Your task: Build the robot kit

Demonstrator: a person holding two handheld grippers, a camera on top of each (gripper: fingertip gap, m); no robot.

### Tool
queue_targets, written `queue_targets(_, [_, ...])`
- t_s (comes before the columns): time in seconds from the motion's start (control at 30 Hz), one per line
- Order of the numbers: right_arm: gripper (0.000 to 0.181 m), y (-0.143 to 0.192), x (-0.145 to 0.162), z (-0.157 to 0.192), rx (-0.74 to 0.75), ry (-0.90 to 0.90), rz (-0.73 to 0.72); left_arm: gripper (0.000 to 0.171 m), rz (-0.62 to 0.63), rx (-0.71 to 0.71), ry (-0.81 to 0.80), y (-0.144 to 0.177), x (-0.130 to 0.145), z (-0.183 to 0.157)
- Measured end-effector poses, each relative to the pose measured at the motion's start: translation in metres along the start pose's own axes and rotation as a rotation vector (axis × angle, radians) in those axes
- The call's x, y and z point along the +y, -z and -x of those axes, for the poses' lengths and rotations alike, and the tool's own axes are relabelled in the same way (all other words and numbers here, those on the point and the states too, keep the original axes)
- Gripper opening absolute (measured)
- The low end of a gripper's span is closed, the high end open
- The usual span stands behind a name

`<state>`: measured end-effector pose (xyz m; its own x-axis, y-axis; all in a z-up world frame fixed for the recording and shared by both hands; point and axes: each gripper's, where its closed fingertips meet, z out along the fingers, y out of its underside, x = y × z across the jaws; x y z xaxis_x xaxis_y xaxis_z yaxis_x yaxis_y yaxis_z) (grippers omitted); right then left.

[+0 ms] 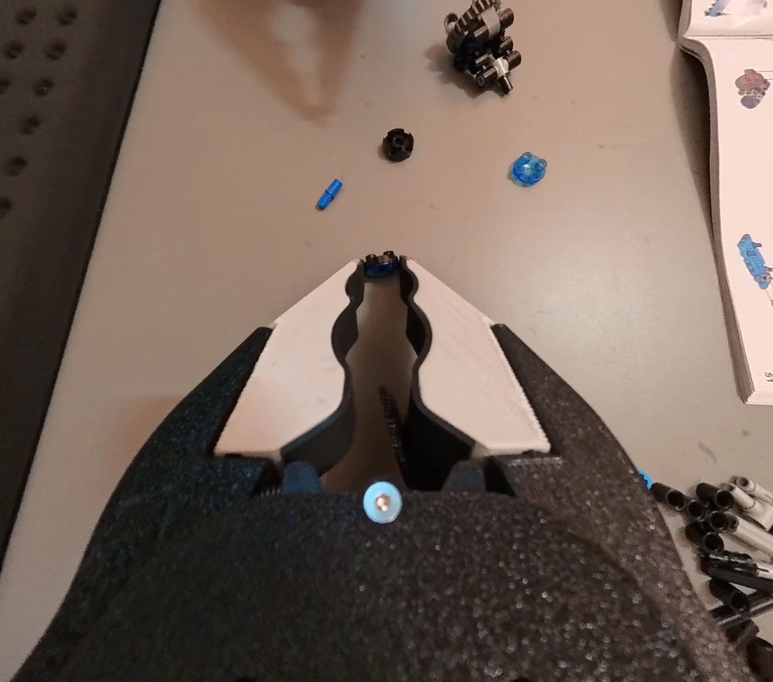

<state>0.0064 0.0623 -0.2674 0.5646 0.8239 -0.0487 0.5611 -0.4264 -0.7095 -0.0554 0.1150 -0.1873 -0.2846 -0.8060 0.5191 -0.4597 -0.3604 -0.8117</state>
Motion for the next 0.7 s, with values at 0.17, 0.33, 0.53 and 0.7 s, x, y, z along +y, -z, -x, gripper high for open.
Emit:
queue_targets(0.17, [0.015, 0.009, -0.027, -0.003, 0.104, 0.013, -0.082, 0.004, -0.093, 0.053, 0.097, 0.003, -0.014, -0.005])
queue_targets(0.33, [0.015, 0.029, -0.105, -0.007, 0.381, 0.09, -0.265, 0.003, -0.251, 0.167, 0.195, 0.011, -0.039, -0.02])
queue_targets(0.53, [0.015, 0.027, -0.139, -0.009, 0.529, 0.198, -0.39, 0.003, -0.286, 0.145, 0.141, 0.017, -0.045, -0.024])
queue_targets(0.7, [0.015, 0.025, -0.139, -0.01, 0.541, 0.242, -0.389, 0.003, -0.239, 0.103, 0.05, 0.012, -0.04, -0.029])
